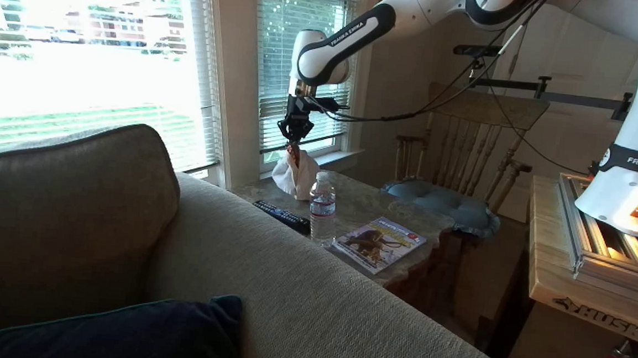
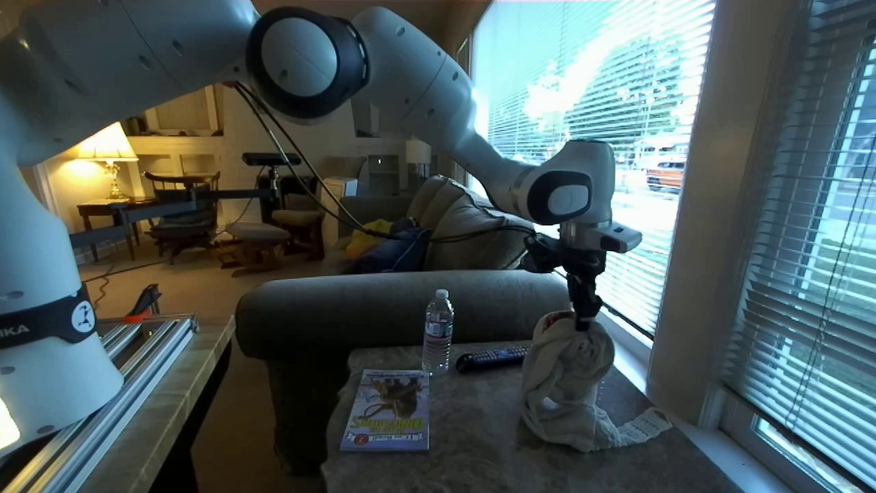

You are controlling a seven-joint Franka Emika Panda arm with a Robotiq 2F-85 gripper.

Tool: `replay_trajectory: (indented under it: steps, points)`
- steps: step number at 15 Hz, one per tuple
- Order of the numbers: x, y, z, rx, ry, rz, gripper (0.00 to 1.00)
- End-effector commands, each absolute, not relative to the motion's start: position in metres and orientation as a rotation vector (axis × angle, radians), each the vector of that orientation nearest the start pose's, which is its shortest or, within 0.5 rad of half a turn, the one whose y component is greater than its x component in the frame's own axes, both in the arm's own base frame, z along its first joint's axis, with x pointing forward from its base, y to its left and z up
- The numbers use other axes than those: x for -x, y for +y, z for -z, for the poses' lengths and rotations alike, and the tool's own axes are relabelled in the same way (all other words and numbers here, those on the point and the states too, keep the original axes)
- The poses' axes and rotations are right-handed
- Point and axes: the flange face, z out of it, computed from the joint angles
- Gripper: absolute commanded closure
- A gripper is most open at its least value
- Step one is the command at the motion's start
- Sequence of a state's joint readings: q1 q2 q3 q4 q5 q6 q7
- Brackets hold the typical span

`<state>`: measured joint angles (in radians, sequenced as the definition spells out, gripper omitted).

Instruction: Use the tea towel to wipe the table

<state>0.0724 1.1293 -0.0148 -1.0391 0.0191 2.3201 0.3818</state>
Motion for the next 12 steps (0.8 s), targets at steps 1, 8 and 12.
replay_trajectory:
  steps: [1, 8, 12]
  points:
    - [-0.762, 0.029, -0.184, 3.11, 0.443, 0.167, 0.97]
    - [-0.703, -0.013, -0.205, 3.259, 0.173, -0.095, 0.97]
    - [-0.669, -0.03, -0.198, 3.351, -0.022, -0.297, 0.97]
